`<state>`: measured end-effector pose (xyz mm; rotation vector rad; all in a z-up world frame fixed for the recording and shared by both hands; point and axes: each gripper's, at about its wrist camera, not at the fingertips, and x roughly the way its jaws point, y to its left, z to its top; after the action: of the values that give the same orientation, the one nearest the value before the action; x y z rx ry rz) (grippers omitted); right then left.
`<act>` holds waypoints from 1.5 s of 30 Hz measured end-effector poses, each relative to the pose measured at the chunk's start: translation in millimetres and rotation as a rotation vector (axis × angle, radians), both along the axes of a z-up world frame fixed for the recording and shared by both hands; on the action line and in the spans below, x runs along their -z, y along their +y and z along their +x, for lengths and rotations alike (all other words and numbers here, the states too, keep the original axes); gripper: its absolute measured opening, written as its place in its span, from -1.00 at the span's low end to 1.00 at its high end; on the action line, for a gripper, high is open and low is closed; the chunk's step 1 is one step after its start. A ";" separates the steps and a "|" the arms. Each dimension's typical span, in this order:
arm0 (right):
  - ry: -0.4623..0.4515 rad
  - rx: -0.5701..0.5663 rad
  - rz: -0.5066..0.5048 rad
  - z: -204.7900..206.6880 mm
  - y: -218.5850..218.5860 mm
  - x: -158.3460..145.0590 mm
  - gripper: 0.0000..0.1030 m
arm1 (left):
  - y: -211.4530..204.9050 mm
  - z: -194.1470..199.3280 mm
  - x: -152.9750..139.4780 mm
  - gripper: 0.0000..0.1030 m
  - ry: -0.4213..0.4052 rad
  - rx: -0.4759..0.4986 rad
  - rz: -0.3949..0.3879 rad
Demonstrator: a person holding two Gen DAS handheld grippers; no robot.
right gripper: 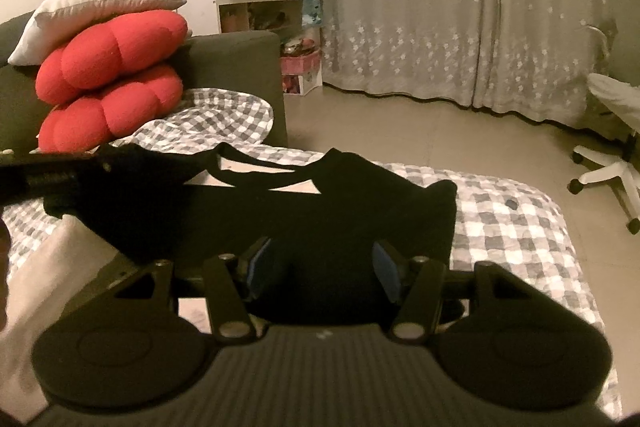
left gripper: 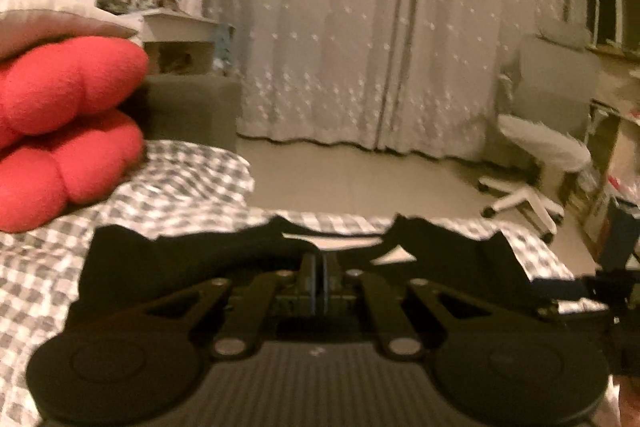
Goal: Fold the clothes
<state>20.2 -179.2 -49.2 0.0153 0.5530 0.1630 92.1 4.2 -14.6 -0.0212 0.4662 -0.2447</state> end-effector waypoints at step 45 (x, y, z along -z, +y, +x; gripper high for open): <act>0.053 -0.267 -0.066 39.8 125.7 -12.4 0.22 | 102.0 4.4 26.7 0.56 0.325 -0.094 0.065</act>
<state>60.0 -53.5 -36.9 -0.1191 0.6116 0.4053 96.5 106.2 -41.2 -0.0194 0.7943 -0.1332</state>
